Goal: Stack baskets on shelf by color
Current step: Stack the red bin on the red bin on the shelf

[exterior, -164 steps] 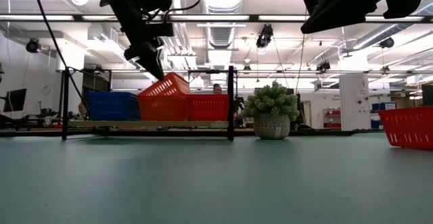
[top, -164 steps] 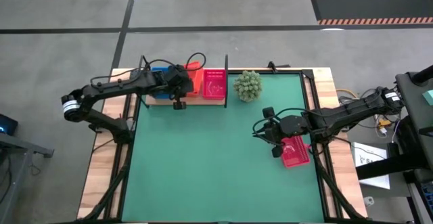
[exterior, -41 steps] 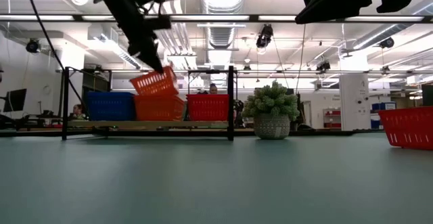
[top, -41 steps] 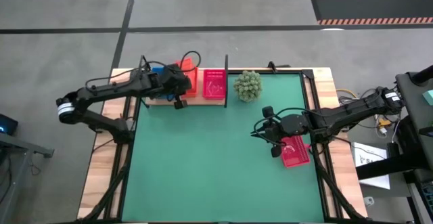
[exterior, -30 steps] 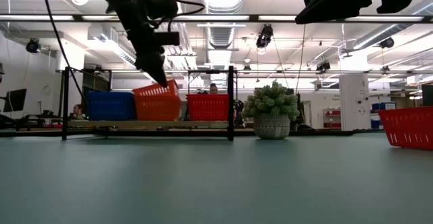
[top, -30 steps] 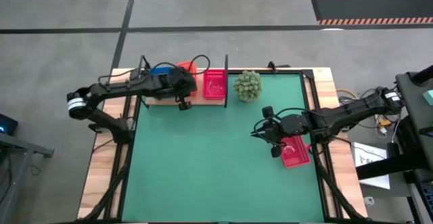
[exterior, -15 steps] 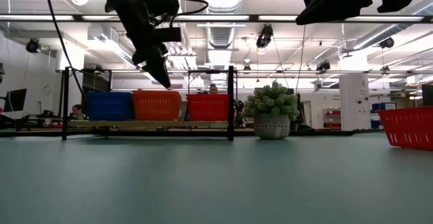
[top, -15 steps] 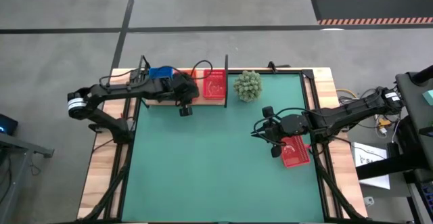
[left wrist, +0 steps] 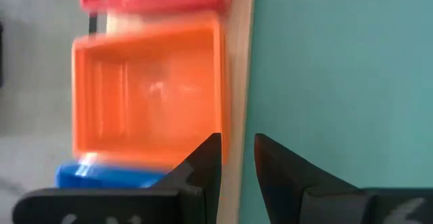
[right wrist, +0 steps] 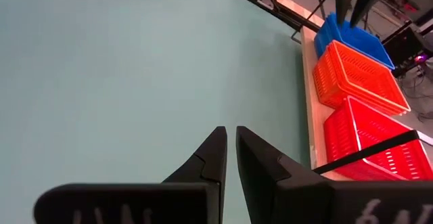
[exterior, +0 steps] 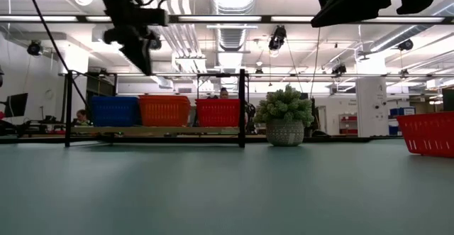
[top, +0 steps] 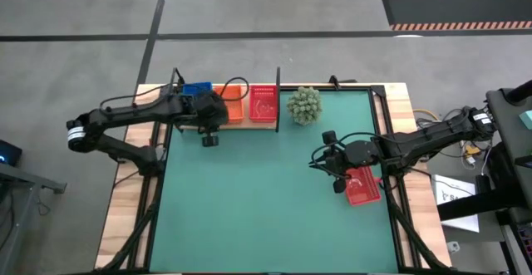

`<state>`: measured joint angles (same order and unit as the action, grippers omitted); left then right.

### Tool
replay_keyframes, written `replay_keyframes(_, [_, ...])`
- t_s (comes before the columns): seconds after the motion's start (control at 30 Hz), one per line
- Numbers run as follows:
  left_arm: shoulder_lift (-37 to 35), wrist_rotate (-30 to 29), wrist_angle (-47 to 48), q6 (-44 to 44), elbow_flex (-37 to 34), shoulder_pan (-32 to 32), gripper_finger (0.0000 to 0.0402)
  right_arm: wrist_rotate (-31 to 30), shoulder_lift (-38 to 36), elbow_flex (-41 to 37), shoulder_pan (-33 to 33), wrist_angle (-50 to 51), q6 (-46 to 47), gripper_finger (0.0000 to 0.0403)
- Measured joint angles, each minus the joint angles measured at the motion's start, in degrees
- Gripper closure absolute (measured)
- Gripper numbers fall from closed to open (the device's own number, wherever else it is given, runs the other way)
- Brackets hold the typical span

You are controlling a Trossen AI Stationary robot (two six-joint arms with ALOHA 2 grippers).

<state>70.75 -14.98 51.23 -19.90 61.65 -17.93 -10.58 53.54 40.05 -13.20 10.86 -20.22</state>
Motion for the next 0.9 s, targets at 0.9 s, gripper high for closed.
replay_keyframes(0.9, [4.99, 1.53, 6.85, -13.77, 0.35, -15.1, 0.033, 1.55, 0.0, -2.64, 10.85, 0.78, -1.3, 0.0376])
